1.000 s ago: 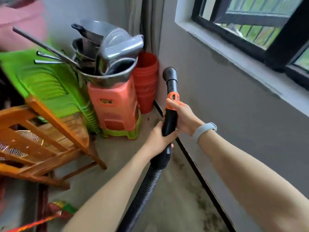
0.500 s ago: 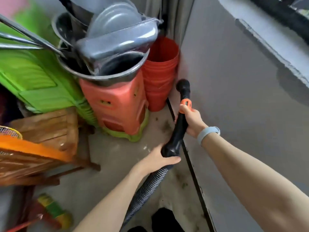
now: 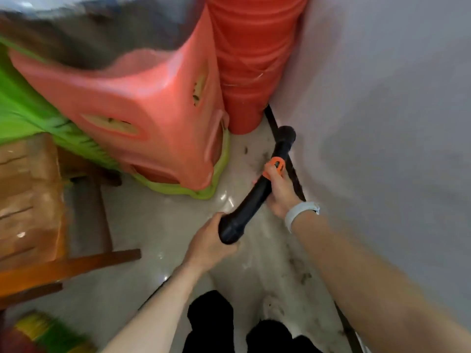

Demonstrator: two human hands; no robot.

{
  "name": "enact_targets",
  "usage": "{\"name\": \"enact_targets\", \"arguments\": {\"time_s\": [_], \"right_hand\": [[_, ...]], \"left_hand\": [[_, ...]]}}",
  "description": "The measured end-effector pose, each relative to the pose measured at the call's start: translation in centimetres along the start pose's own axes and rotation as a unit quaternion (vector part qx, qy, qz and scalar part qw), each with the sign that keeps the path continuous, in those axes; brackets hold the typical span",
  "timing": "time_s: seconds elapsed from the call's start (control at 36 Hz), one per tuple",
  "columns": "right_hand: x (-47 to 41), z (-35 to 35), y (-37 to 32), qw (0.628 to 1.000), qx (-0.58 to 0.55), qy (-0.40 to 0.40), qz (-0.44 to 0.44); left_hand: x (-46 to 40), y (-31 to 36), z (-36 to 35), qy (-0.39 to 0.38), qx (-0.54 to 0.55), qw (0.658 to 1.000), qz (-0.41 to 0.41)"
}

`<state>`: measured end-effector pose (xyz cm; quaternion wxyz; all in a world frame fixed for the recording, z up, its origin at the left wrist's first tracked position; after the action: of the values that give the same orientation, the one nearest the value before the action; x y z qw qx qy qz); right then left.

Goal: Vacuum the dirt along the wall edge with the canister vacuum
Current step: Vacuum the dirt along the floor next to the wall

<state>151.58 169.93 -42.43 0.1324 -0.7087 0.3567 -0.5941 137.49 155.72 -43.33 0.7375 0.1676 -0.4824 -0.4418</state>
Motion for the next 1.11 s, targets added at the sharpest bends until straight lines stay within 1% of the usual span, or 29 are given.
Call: {"name": "enact_targets", "arguments": {"time_s": [0.08, 0.22, 0.31, 0.47, 0.58, 0.67, 0.81, 0.89, 1.0, 1.11], "right_hand": [[-5.6, -0.1, 4.3, 1.0, -0.018, -0.012, -0.018], [-16.2, 1.1, 11.3, 0.998, 0.004, -0.038, -0.047], [-20.4, 1.2, 13.1, 0.998, 0.002, -0.052, -0.046], [-30.3, 0.2, 16.0, 0.996, 0.015, -0.088, -0.024], [-33.4, -0.7, 16.8, 0.993, 0.03, -0.108, -0.033], [-34.2, -1.1, 17.7, 0.99, 0.056, -0.122, -0.042], [-35.1, -1.3, 18.4, 0.99, 0.07, -0.116, -0.027], [-35.9, -1.2, 17.0, 0.99, 0.087, -0.112, -0.021], [-36.9, -1.5, 14.6, 0.992, 0.087, -0.086, -0.001], [-37.5, -0.7, 14.1, 0.996, 0.052, -0.071, 0.001]], "left_hand": [[-4.6, -4.3, -1.1, -0.015, -0.021, 1.0, -0.008], [-13.4, -12.1, -4.8, -0.024, -0.052, 0.998, -0.005], [-17.3, -14.8, -5.8, -0.029, -0.064, 0.997, -0.013], [-26.6, -19.6, -8.0, 0.01, -0.066, 0.997, -0.049], [-29.1, -21.2, -8.4, 0.017, -0.047, 0.998, -0.048], [-29.4, -22.5, -8.5, 0.022, -0.036, 0.998, -0.043], [-29.9, -23.3, -9.0, 0.012, 0.0, 0.999, -0.031], [-31.0, -22.2, -9.7, 0.012, 0.03, 0.998, -0.046], [-32.9, -19.5, -10.8, 0.0, 0.085, 0.994, -0.065], [-33.8, -18.4, -11.3, -0.033, 0.102, 0.993, -0.058]]}}
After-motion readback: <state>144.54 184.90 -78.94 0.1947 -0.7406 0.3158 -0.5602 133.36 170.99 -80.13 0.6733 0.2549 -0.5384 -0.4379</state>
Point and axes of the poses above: each hand's wrist, its own x-axis away from the middle knuckle, its own z-axis out of the back of the hand, y = z × x, the point moved 1 cm from there along -x, towards the middle knuckle, and after that the axes turned 1 degree about z, right-handed, at the moved point
